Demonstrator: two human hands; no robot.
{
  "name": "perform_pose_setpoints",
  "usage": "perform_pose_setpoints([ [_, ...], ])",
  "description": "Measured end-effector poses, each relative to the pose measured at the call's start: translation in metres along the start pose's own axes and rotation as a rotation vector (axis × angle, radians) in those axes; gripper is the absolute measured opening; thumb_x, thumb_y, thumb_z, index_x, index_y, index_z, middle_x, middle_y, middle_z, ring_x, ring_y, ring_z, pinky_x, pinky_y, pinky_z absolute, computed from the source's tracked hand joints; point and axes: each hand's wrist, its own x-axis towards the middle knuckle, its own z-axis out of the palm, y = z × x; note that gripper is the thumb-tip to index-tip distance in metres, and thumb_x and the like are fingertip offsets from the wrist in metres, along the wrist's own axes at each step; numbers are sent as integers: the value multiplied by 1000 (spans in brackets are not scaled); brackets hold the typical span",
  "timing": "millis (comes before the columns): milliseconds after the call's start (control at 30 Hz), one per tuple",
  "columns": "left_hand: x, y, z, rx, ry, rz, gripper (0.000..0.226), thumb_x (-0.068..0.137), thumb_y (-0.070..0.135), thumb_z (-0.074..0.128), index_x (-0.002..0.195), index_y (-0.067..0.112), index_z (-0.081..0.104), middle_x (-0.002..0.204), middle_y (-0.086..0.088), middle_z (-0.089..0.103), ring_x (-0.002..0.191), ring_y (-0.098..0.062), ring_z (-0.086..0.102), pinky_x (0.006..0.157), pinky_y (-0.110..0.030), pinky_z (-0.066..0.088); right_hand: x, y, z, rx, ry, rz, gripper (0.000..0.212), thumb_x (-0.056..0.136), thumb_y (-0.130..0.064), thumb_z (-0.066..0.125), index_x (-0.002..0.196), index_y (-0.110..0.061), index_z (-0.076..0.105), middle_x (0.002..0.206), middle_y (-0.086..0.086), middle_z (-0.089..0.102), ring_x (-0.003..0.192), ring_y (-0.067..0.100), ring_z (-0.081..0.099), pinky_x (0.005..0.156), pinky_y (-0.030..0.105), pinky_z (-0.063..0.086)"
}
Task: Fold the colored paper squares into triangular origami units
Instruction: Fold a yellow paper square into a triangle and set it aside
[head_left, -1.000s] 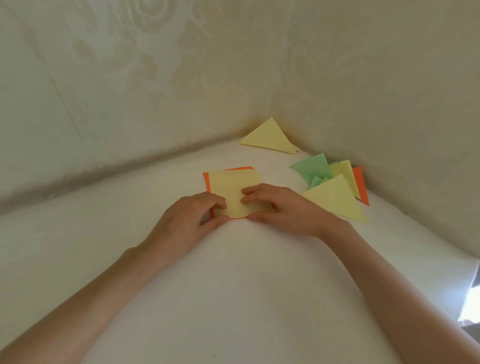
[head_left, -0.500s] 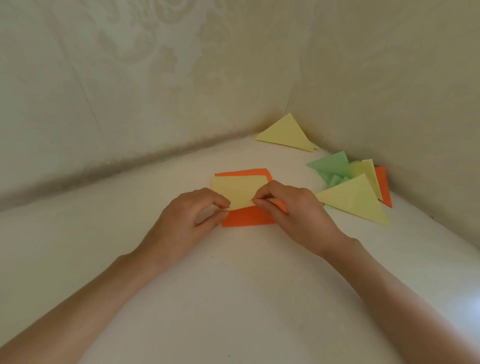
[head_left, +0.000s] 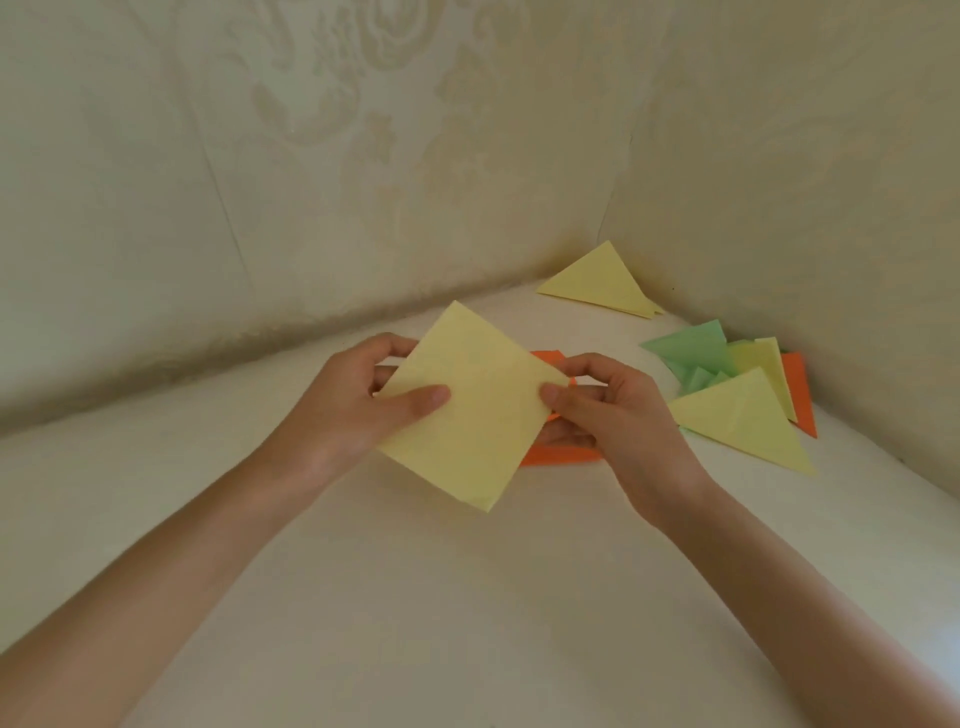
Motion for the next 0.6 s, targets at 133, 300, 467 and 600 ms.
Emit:
perform_pose_setpoints([
  [133,-3,-15,-7,-21,-97,-123,30,71,19,73,100,14,65,80,-3,74,69,-12,69,58,-16,50,-1,10,-14,-274,-244,-221,52,77,5,50,118,-25,54,125,1,58,114,14,56,87,30,51],
  [300,-1,-16,-12,11,-183,-127,27,75,14,73,101,14,65,81,-1,74,69,-9,68,57,-15,48,4,22,-24,-824,-458,-639,34,88,-6,54,116,-22,65,149,2,36,142,18,21,114,26,18],
  [467,-1,-27,-19,461,-2,218,31,78,41,73,105,35,58,106,18,62,102,5,54,84,-8,37,7,28,-22,-1082,-296,-960,27,95,-21,50,97,-8,74,116,4,66,119,26,53,99,36,41],
  [600,-14,-28,-9,599,-206,401,50,75,70,52,104,31,65,111,21,60,108,1,51,92,-14,36,2,29,-12,-1281,-214,-1068,21,91,-11,52,90,-6,72,90,4,71,79,24,66,79,37,48],
])
